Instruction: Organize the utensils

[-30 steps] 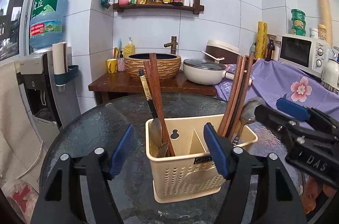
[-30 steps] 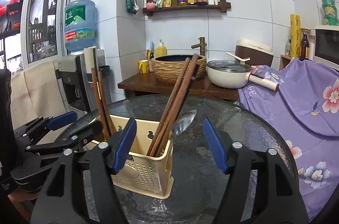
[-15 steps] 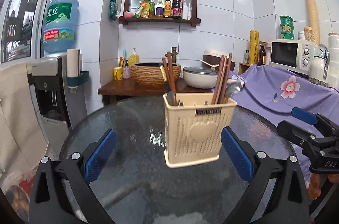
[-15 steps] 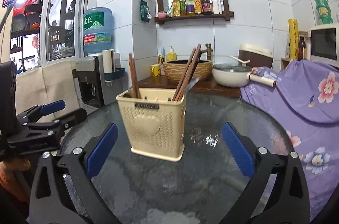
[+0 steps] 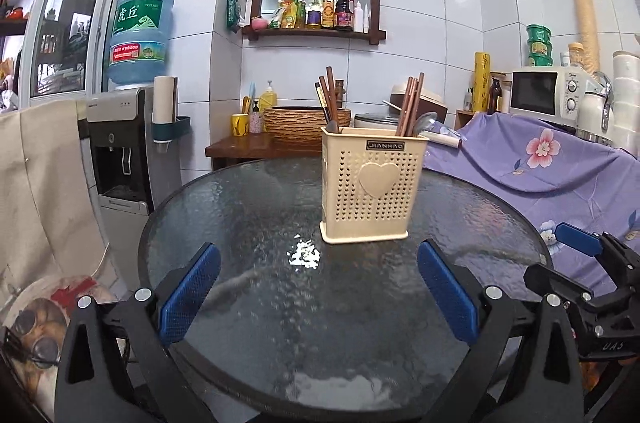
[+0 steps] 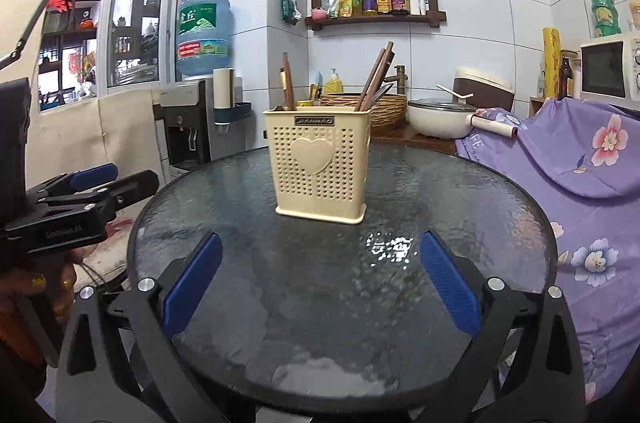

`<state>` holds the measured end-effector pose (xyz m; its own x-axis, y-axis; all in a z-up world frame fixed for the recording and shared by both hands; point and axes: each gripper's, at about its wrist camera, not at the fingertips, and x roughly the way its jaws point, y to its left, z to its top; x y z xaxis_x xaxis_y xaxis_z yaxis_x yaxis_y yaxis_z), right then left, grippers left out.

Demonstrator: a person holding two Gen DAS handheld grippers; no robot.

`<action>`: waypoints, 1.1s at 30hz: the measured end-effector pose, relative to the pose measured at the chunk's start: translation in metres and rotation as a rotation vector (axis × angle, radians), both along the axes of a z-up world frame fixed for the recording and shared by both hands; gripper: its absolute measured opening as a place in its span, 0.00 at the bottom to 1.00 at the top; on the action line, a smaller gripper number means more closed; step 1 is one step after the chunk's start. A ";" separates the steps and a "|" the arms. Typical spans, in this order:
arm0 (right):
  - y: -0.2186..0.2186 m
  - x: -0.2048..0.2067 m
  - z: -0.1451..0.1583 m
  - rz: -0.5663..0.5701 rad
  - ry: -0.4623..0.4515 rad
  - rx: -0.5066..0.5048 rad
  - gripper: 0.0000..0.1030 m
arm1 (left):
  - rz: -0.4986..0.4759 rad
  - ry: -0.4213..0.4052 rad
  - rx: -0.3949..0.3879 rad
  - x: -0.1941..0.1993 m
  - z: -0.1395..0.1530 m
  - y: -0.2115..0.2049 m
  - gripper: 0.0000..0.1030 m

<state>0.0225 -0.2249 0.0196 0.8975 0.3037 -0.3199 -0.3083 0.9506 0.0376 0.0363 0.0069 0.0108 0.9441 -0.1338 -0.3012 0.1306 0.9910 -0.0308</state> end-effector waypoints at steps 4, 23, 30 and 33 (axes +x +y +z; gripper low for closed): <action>0.001 -0.025 0.000 0.012 -0.032 -0.006 0.95 | -0.029 -0.009 -0.002 -0.020 0.000 -0.003 0.94; -0.005 -0.045 0.011 0.029 -0.051 0.019 0.94 | -0.001 -0.006 0.011 -0.051 0.001 -0.013 0.94; -0.004 -0.045 0.011 0.031 -0.052 0.020 0.95 | 0.004 -0.013 0.019 -0.052 0.003 -0.014 0.94; -0.005 -0.047 0.011 0.034 -0.050 0.024 0.95 | 0.005 -0.016 0.020 -0.052 0.003 -0.014 0.94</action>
